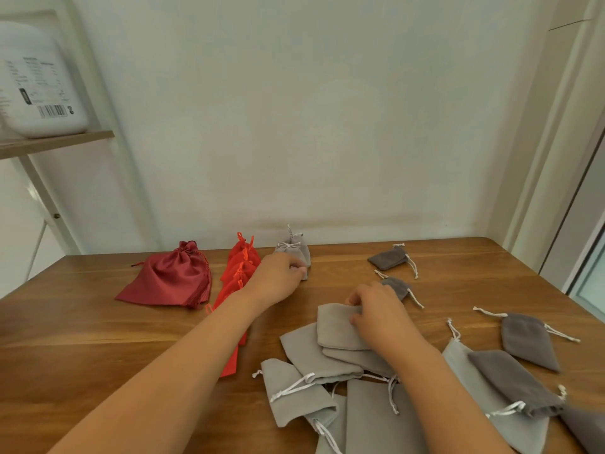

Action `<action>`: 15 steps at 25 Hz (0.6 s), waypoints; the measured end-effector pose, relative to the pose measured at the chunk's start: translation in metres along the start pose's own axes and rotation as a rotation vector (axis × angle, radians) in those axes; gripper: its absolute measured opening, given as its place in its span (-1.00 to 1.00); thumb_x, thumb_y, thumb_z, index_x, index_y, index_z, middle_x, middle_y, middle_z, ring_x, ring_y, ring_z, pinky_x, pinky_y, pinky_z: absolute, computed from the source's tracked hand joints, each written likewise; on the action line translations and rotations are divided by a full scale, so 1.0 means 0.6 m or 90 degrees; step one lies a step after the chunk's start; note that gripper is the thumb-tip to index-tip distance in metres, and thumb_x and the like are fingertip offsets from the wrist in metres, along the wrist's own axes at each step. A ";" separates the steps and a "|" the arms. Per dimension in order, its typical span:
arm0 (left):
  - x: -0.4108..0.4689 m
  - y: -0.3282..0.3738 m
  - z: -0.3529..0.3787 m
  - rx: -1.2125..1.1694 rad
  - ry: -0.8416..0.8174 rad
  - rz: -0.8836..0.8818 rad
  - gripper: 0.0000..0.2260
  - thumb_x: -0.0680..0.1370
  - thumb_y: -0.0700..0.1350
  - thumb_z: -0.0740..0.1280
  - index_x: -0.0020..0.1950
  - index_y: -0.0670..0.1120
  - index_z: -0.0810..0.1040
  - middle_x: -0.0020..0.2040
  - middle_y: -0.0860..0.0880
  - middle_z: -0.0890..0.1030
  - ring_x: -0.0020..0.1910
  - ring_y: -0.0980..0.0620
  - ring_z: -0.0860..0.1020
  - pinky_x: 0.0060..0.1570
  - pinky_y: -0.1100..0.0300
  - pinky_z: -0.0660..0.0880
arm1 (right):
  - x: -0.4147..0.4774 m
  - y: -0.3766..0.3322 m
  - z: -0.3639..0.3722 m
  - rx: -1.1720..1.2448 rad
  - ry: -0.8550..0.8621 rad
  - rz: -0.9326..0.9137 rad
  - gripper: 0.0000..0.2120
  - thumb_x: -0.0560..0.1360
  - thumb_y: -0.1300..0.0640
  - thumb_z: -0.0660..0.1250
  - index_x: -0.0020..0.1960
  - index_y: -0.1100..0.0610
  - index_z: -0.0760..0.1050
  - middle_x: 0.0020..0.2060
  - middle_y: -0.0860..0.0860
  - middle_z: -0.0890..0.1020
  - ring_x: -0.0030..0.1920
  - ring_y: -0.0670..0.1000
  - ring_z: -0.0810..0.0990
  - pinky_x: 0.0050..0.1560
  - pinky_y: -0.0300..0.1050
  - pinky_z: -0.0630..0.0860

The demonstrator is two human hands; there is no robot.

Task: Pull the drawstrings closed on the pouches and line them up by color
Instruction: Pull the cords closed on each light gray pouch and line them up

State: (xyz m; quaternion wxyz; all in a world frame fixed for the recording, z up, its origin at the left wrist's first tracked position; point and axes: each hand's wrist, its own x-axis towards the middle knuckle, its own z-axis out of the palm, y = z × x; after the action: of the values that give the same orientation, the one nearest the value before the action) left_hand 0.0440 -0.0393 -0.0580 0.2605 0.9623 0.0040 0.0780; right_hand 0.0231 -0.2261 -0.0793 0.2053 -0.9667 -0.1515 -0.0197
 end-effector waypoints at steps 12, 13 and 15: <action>-0.142 0.023 -0.043 -0.803 -0.027 -0.071 -0.72 0.46 -0.34 0.37 0.16 -0.21 0.55 0.06 -0.14 0.67 0.01 -0.03 0.65 -0.11 0.14 0.61 | -0.027 -0.054 -0.036 0.759 0.123 0.058 -0.49 0.37 -0.14 0.42 0.22 0.09 0.47 0.12 -0.04 0.58 0.11 -0.05 0.56 0.10 -0.14 0.49; -0.147 0.014 -0.038 -0.805 -0.031 -0.069 -0.69 0.45 -0.35 0.38 0.18 -0.20 0.54 0.07 -0.14 0.66 0.03 -0.05 0.64 -0.06 0.11 0.61 | -0.030 -0.056 -0.033 0.795 0.070 0.043 -0.52 0.36 -0.15 0.40 0.16 0.11 0.53 0.05 0.00 0.64 0.05 -0.02 0.61 0.07 -0.13 0.53; -0.157 0.006 -0.031 -0.747 -0.026 -0.056 -0.67 0.42 -0.34 0.40 0.17 -0.18 0.54 0.06 -0.14 0.67 0.04 -0.06 0.64 -0.01 0.09 0.60 | -0.035 -0.063 -0.029 0.820 0.019 -0.015 -0.61 0.36 -0.09 0.39 0.07 0.12 0.61 -0.04 0.03 0.69 -0.01 -0.03 0.65 0.03 -0.14 0.57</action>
State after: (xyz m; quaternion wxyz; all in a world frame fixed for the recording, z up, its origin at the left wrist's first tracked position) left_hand -0.0518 -0.0376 -0.0540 0.7523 0.6578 -0.0050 0.0376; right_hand -0.0078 -0.2063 -0.0509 0.7462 -0.6479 -0.1406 0.0596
